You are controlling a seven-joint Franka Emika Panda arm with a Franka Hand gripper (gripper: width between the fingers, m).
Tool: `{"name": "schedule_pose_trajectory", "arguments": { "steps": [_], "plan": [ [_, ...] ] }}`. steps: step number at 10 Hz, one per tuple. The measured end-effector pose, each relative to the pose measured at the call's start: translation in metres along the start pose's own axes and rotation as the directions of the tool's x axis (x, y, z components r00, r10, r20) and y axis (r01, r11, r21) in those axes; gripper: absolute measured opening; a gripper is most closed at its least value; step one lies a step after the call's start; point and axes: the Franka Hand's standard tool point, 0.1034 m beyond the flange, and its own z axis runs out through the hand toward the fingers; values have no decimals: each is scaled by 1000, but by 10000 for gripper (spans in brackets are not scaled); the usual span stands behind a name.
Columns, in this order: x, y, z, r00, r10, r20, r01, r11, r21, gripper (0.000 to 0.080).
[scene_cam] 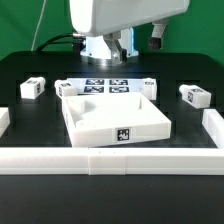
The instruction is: Assemble one leg
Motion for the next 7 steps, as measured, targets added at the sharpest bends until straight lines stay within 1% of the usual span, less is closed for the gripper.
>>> {"name": "schedule_pose_trajectory", "arguments": {
  "steps": [7],
  "plan": [
    [0, 0, 0, 1000, 0, 0, 0, 1000, 0, 650]
  ]
}}
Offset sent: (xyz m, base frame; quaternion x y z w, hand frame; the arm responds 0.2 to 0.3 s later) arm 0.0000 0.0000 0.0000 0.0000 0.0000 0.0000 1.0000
